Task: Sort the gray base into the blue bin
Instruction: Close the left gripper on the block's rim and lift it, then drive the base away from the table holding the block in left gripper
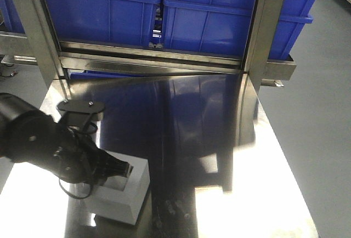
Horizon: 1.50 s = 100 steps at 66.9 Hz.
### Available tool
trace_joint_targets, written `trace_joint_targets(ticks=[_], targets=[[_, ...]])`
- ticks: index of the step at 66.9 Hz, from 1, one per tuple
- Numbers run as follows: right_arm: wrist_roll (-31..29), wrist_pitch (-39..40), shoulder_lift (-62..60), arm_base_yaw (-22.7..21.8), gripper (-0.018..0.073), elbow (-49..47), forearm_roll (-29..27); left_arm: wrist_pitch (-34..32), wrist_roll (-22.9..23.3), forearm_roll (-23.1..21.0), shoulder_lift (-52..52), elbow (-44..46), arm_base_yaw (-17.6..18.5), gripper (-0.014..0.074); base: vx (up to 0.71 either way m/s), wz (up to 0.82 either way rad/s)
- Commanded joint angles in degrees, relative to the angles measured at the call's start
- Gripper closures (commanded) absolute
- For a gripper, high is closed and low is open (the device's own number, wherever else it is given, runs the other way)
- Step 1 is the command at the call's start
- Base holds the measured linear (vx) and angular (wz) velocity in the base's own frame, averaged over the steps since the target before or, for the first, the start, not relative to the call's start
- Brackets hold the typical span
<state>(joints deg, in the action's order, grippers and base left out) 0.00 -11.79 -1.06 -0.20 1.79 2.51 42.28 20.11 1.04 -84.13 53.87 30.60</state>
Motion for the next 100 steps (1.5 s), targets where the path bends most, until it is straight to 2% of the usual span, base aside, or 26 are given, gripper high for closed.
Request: trace_joint_targets(ticks=[1,17,42,59,73,100], targets=[[-0.69,4.53,-0.47,-0.10,0.0564,0.32,0.49,-4.80,0.19,1.37,7.15,0.25,0.38,0.0605,0.00,0.00],[-0.69,4.53,-0.47,-0.10,0.0564,0.32,0.49,-16.25,0.14,4.34,23.09,-8.91,0.33,0.0605,0.00,0.00],[-0.69,4.53,-0.47,-0.10,0.0564,0.32,0.49,-20.53,-0.22,10.73,49.97,-19.24,0.33,0.0603,0.00,0.00],[-0.69,4.53,-0.47,-0.10,0.0564,0.32,0.49,-28.52,-0.28,12.32,65.73,-32.15,0.33,0.0603,0.00,0.00],[-0.69,4.54,-0.47,-0.10,0.0564,0.32,0.49,-36.52,-0.28,15.28,71.66,-37.54,0.33,0.0603,0.00,0.00],[-0.69,4.53,-0.42,-0.10,0.0564,0.32,0.49,-36.51,-0.23,15.28,71.91,-37.64,0.33,0.0603,0.00,0.00]])
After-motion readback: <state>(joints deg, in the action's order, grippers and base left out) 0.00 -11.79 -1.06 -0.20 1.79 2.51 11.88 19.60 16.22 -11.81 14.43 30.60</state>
